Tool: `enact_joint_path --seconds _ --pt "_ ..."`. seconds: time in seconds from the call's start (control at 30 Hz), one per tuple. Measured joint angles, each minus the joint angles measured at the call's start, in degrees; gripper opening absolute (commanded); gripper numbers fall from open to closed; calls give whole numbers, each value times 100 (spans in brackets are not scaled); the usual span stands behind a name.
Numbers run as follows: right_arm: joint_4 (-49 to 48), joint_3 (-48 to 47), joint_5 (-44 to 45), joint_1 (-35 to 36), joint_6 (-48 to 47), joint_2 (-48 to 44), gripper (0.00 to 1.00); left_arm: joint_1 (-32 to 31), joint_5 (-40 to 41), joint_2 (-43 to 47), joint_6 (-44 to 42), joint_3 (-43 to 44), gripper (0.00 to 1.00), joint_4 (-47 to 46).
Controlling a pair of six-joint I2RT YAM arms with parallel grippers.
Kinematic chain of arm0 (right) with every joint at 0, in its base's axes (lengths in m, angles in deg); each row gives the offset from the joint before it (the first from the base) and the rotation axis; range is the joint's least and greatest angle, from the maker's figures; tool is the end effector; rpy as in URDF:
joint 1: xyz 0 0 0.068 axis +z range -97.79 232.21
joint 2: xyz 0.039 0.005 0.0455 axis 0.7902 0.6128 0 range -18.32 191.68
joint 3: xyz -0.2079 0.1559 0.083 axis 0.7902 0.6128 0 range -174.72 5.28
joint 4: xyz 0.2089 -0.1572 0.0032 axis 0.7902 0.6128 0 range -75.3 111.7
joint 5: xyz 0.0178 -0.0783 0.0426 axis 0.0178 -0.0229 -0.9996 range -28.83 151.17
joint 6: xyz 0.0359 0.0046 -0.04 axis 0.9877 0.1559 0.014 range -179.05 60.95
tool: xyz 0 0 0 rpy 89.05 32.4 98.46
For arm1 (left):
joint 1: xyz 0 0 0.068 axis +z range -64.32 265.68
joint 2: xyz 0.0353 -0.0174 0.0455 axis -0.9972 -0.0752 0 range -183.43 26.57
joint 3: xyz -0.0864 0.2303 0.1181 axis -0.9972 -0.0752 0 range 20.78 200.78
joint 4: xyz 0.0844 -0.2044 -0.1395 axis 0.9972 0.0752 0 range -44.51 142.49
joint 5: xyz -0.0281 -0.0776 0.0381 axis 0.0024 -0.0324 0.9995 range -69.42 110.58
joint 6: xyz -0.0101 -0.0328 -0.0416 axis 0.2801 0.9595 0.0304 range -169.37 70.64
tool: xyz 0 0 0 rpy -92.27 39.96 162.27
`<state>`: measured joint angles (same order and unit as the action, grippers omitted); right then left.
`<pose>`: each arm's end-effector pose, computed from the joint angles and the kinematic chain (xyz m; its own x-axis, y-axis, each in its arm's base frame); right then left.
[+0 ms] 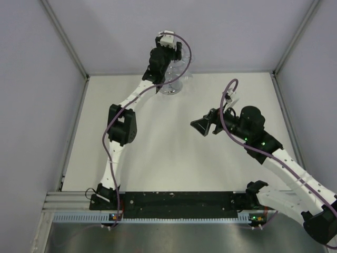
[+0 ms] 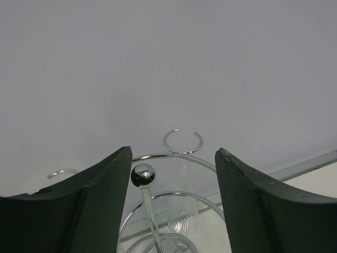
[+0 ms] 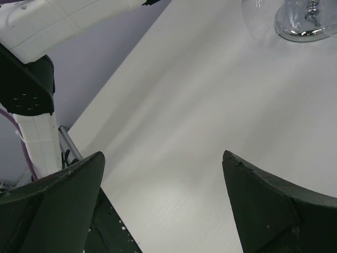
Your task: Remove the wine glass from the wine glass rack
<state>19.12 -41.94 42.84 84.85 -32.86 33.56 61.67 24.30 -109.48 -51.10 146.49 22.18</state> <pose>0.1730 0.1240 0.3441 -0.4606 0.2025 -0.8642 -0.6354 0.6045 0.4804 0.5203 -0.2294 0.3364 0.2155 -0.0629 -0.9745 0.3420 0.9396 0.0150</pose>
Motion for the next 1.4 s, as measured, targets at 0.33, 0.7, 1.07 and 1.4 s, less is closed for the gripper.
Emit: enact_joint_path --seconds 0.33,0.7,1.07,1.4 --pt "-101 74 -57 4 4 37 93 59 -4 -136 61 94 41 -13" --pt "-146 74 -85 61 42 39 93 107 20 -136 138 94 0 -28" --pt "-146 74 -103 74 39 39 93 105 -9 -136 138 90 0 -31" --pt "-151 74 -96 166 39 149 92 90 -44 68 136 -262 0 -188"
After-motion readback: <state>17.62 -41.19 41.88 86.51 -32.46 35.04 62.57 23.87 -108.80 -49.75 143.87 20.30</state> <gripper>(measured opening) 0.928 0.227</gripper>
